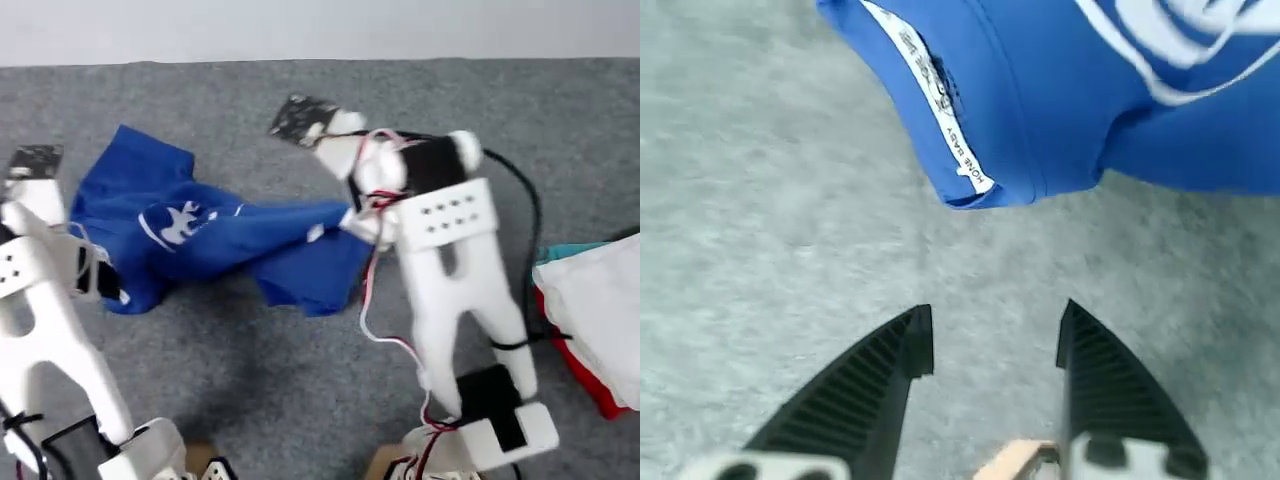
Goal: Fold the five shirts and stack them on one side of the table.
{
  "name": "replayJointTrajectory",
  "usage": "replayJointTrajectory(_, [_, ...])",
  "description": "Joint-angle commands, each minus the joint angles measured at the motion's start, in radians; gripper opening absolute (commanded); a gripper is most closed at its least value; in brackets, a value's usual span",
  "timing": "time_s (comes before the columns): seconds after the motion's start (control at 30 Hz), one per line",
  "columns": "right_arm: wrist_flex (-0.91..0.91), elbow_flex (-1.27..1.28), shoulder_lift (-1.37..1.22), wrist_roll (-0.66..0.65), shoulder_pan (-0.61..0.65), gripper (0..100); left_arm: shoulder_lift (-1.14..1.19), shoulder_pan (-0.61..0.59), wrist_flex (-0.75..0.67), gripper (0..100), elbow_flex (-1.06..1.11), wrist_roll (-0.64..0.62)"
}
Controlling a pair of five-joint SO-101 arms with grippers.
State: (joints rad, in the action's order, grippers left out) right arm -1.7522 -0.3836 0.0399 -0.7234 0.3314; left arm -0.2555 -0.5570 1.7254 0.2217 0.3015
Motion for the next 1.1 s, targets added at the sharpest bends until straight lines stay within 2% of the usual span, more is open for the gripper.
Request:
replayJointTrajectory(0.0, [-0.031,-0.051,0.064,-0.008,-0.102,1.0,-0.026,0.075,0.020,21,0.048,-0.005])
replayJointTrajectory(0.17, [-0.033,-0.049,0.065,-0.008,-0.143,1.0,-0.026,0.276,-0.023,21,0.176,0.049])
replayJointTrajectory(0.3, [-0.035,-0.049,0.064,-0.006,-0.134,1.0,-0.025,0.414,-0.146,21,0.262,0.077])
replayJointTrajectory(0.43, [-0.036,-0.031,0.067,-0.006,-0.131,1.0,0.015,0.491,-0.269,21,0.311,0.077])
replayJointTrajectory(0.6, [-0.038,0.014,0.073,-0.006,-0.131,1.0,0.229,0.500,-0.405,21,0.298,0.075])
replayJointTrajectory(0.73, [-0.038,0.018,0.073,-0.006,-0.133,1.0,0.402,0.491,-0.457,21,0.222,0.080])
replayJointTrajectory(0.97, [-0.038,0.018,0.073,-0.005,-0.133,1.0,0.583,0.489,-0.408,21,0.005,0.075])
replayJointTrajectory(1.07, [-0.038,0.018,0.073,-0.005,-0.134,1.0,0.618,0.489,-0.407,13,-0.056,0.078])
